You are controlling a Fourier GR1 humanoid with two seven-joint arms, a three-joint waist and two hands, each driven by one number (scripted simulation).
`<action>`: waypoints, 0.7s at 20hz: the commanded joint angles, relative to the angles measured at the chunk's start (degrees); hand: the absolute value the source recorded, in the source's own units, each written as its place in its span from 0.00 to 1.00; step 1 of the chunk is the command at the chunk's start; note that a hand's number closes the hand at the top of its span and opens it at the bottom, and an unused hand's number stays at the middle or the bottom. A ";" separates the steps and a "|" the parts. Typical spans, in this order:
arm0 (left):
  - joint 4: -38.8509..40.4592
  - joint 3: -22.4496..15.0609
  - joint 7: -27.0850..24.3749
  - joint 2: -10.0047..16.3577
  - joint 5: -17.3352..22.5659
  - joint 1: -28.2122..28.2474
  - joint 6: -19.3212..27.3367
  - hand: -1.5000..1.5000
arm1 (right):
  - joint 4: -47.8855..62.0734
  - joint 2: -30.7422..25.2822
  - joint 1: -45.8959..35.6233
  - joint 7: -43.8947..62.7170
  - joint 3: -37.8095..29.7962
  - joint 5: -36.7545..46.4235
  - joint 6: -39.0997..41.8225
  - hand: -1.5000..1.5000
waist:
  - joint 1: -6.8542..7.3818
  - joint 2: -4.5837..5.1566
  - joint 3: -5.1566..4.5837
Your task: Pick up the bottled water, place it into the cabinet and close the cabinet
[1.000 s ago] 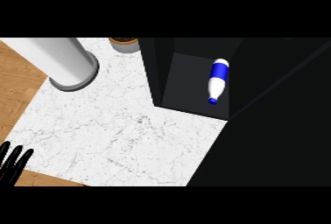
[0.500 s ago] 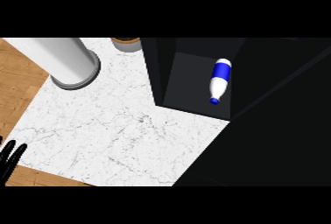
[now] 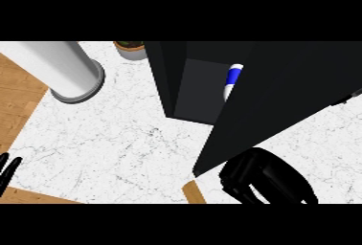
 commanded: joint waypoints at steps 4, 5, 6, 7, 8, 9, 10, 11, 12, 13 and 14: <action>1.07 0.26 -0.45 -0.95 1.05 0.30 -2.80 0.00 | 21.99 7.56 -20.81 4.31 -9.46 3.70 -9.62 1.00 | -1.75 -0.28 0.40; 2.35 -0.25 -0.17 -1.40 0.59 -0.76 -3.75 0.00 | 25.09 8.80 -23.69 3.99 -9.31 5.41 -10.92 1.00 | -2.39 -0.17 0.31; 2.07 0.50 -0.43 -0.41 0.99 1.01 -4.59 0.00 | 28.47 8.23 -26.75 4.69 -11.45 5.25 -11.05 1.00 | -2.06 -0.52 0.44; 0.96 0.91 -0.57 -0.73 0.98 0.99 -3.64 0.00 | 33.08 8.89 -28.62 3.41 -12.55 4.69 -10.51 1.00 | -2.18 -0.50 0.56; 1.25 0.39 -0.86 -1.37 0.67 1.65 -4.19 0.00 | 35.75 8.76 -32.58 3.38 -13.64 5.32 -10.60 1.00 | -2.12 -0.58 0.53; 2.20 0.90 -1.18 -0.27 -0.10 1.97 -6.05 0.00 | 39.26 10.07 -33.72 1.97 -13.08 6.63 -11.43 1.00 | -1.86 -0.53 0.51; 2.30 1.44 -1.15 -0.80 0.26 1.10 -5.57 0.00 | 41.51 9.60 -34.93 0.51 -13.97 6.98 -10.74 1.00 | -2.45 -0.46 0.55; 0.22 0.93 -0.64 -1.19 -0.03 1.80 -4.05 0.00 | 42.51 9.02 -37.04 1.74 -15.89 6.19 -11.16 1.00 | -2.67 -0.68 0.62; 2.00 2.31 -0.15 -0.74 1.06 0.64 -4.43 0.00 | 44.39 9.92 -37.23 0.46 -15.58 6.32 -10.90 1.00 | -3.23 -0.50 0.60; -0.49 1.47 0.05 -1.96 0.38 0.24 -2.64 0.00 | 45.46 9.68 -37.80 0.04 -15.93 6.28 -10.40 1.00 | -3.35 -0.56 0.66; 2.51 1.38 -0.35 -2.15 -0.21 0.54 -4.65 0.00 | 46.60 10.52 -38.72 -0.35 -15.62 5.98 -9.78 1.00 | -4.12 -0.70 0.57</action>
